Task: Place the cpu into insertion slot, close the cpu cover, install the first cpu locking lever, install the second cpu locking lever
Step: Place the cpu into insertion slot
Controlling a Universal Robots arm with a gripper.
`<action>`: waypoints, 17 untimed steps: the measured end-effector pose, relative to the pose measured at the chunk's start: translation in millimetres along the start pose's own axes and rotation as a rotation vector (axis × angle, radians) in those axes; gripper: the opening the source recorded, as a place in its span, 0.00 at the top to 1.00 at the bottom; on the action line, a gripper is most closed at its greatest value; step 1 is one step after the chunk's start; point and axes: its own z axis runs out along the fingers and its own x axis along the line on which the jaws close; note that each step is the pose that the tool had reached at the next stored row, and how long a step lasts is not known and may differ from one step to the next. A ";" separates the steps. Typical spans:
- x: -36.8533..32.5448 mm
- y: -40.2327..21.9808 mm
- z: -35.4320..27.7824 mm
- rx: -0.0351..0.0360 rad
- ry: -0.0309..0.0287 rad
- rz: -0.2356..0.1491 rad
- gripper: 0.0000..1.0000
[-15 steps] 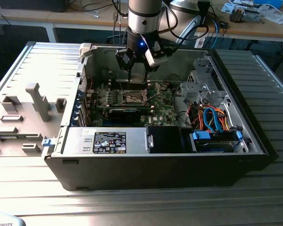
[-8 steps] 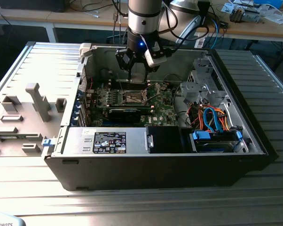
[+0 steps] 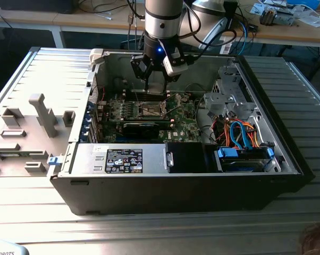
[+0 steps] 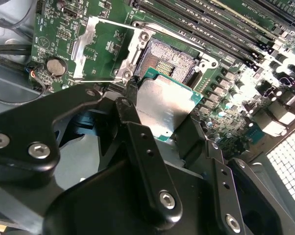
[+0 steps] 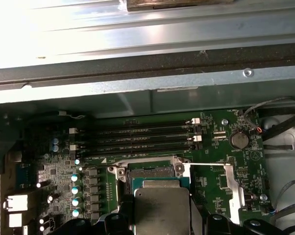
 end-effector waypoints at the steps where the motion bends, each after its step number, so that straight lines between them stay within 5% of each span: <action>1: 0.0 0.0 0.2 0.0001 -0.0002 0.002 0.45; 17: -0.1 -0.2 2.9 0.0029 -0.0031 0.033 0.45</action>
